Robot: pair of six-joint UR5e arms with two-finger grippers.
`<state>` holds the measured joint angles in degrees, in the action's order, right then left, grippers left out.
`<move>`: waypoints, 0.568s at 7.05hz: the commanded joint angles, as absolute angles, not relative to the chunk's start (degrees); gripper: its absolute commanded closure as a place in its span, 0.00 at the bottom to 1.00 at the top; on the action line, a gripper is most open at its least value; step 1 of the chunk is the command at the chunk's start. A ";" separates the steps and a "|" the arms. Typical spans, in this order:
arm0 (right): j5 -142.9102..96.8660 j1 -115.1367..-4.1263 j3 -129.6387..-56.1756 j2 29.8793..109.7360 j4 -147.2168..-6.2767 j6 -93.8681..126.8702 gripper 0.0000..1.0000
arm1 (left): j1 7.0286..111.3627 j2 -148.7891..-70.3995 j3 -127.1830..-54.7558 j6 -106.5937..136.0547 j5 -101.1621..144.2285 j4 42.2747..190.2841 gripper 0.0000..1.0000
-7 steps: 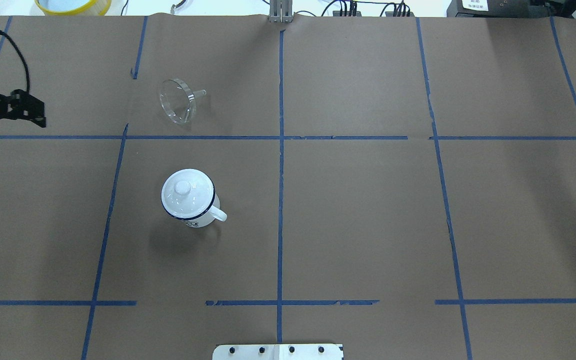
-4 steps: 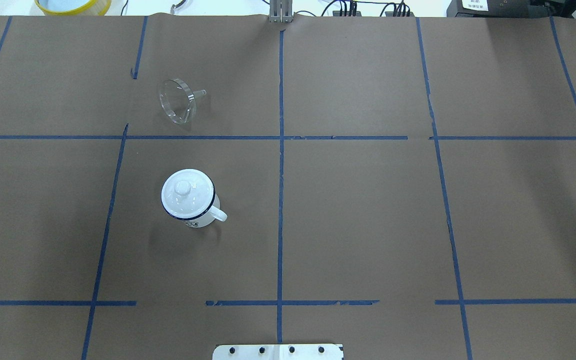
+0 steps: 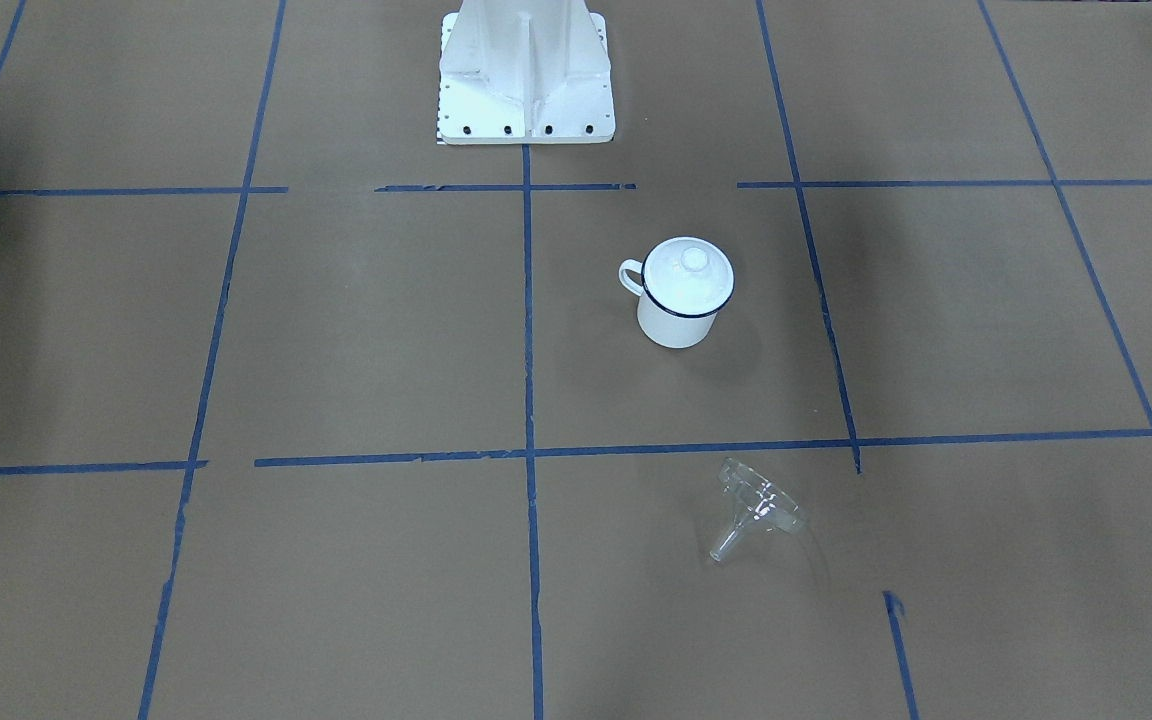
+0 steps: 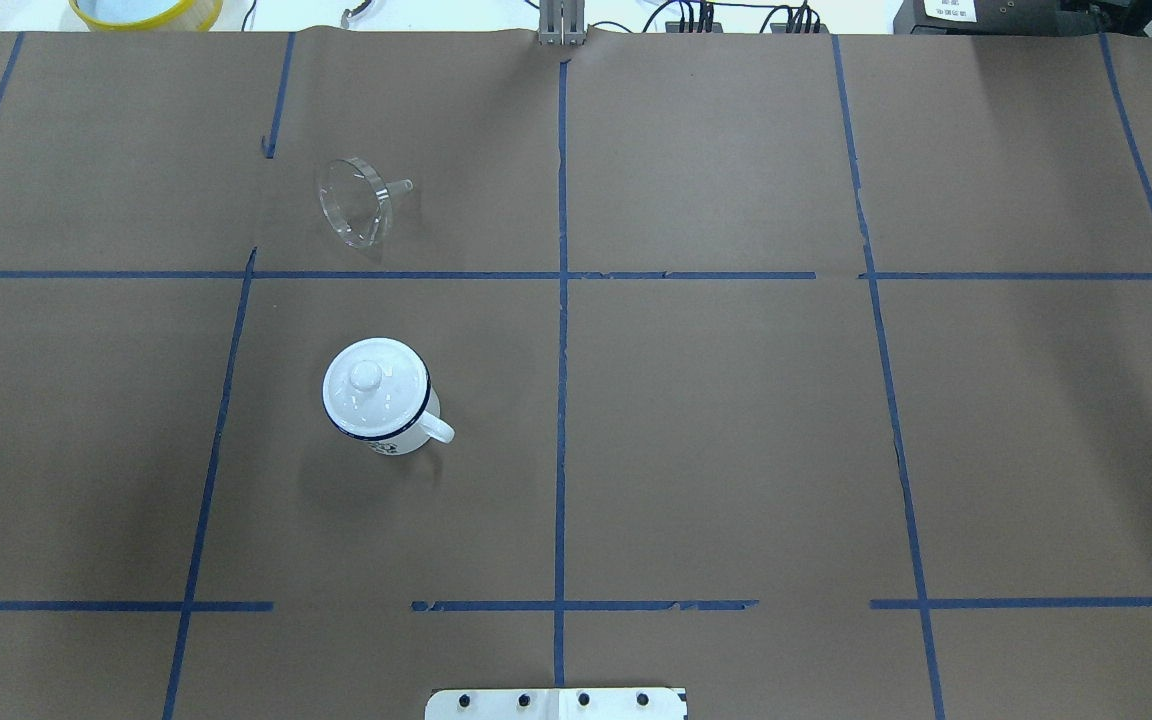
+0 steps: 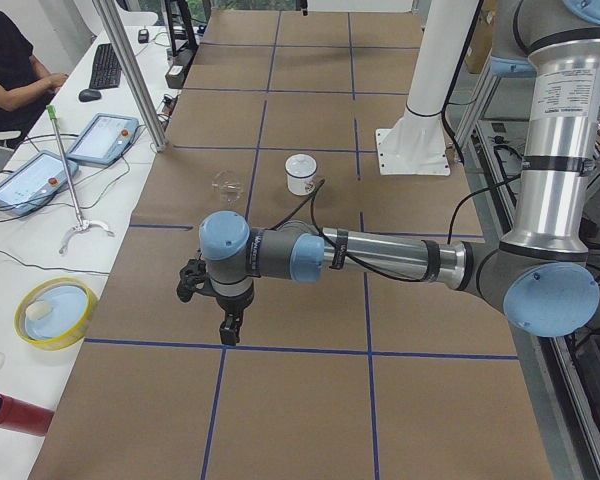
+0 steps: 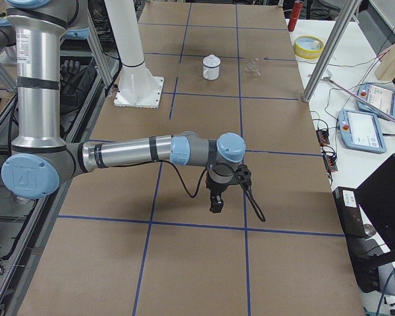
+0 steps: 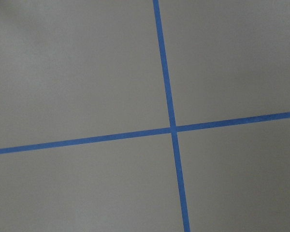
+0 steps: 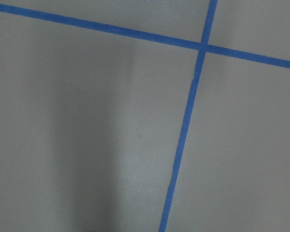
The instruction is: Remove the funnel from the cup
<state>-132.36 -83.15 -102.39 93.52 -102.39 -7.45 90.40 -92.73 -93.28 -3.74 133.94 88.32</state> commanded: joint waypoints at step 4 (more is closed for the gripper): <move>-132.36 -83.14 -102.39 93.52 -102.39 -7.38 0.00 | 90.88 -89.84 -95.00 -5.89 135.62 88.24 0.00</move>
<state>-132.36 -83.15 -102.39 93.52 -102.39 -7.43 90.83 -91.17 -94.02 -5.75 135.59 88.16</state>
